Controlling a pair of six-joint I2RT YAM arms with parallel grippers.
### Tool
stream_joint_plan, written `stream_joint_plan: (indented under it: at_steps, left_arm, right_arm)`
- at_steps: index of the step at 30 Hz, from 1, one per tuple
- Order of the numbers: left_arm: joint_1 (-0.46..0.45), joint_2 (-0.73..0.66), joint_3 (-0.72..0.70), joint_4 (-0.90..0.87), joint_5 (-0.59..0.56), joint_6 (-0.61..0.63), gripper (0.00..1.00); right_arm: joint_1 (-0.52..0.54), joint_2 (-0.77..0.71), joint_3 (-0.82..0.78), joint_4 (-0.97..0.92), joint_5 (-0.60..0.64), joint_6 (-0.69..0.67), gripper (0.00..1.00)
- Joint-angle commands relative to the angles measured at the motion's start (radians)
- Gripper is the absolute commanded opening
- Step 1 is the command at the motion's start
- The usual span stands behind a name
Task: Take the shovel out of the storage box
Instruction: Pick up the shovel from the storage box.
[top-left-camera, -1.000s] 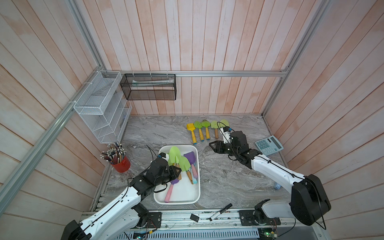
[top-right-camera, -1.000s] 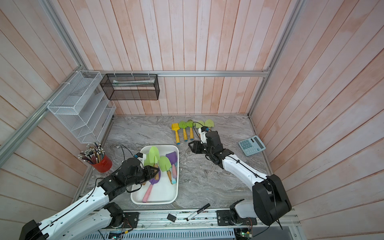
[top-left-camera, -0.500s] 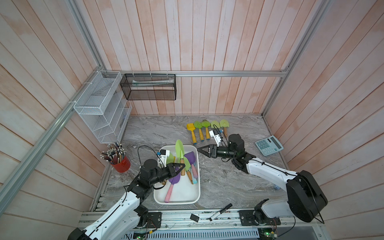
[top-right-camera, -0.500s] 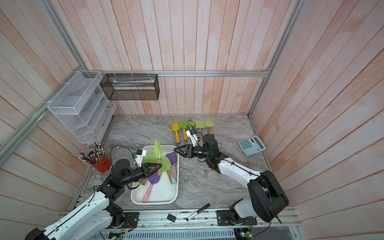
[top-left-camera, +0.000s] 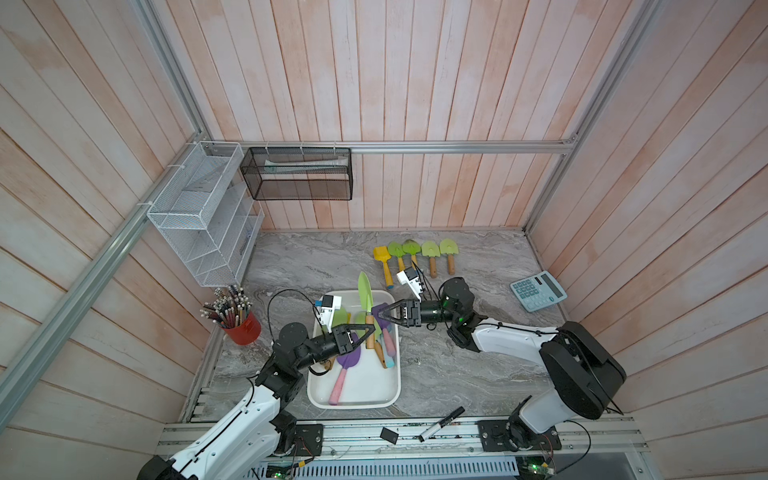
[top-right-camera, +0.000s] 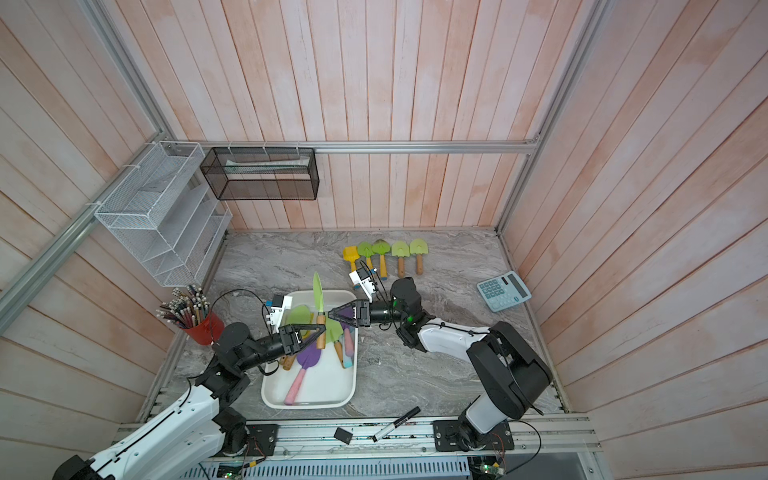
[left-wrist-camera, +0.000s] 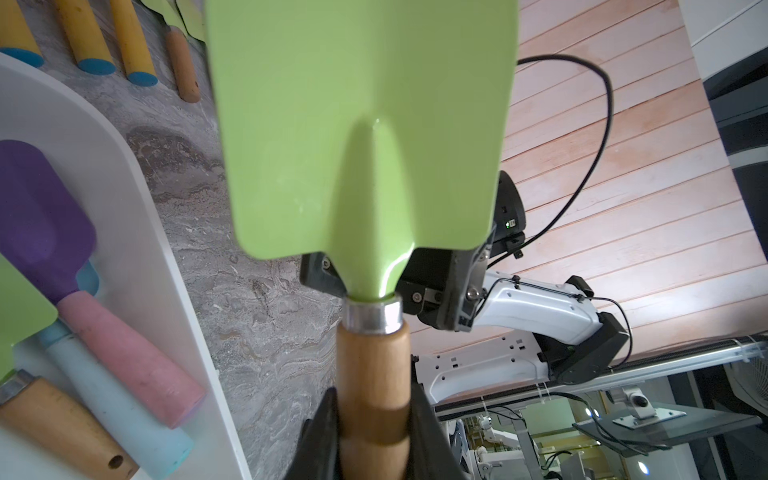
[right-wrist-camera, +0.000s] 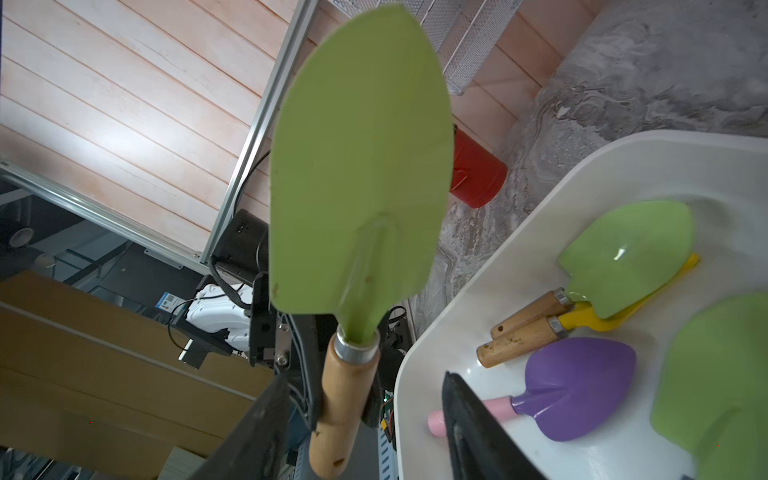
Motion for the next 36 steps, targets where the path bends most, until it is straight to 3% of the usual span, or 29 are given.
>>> stream_joint_plan:
  at_steps: [1,17,30,32,36]
  left_arm:
    - [0.005,-0.001,-0.016,0.093,0.033,-0.014,0.21]
    - [0.004,0.026,-0.050,0.176,0.060,-0.044,0.21]
    - [0.004,0.025,-0.068,0.176,0.061,-0.046,0.22]
    - [0.005,0.023,-0.068,0.162,0.059,-0.040,0.26]
    - [0.004,-0.003,-0.051,0.078,0.041,-0.001,0.48]
  right_arm:
    - [0.022,0.036,0.028,0.135,-0.040,0.072,0.61]
    - [0.068,0.126,0.078,0.298,-0.060,0.180,0.49]
    - [0.071,0.152,0.077,0.375,-0.048,0.235,0.19]
    - [0.069,0.152,0.078,0.371,-0.042,0.233,0.18]
    - [0.052,0.140,0.062,0.341,-0.015,0.221,0.18]
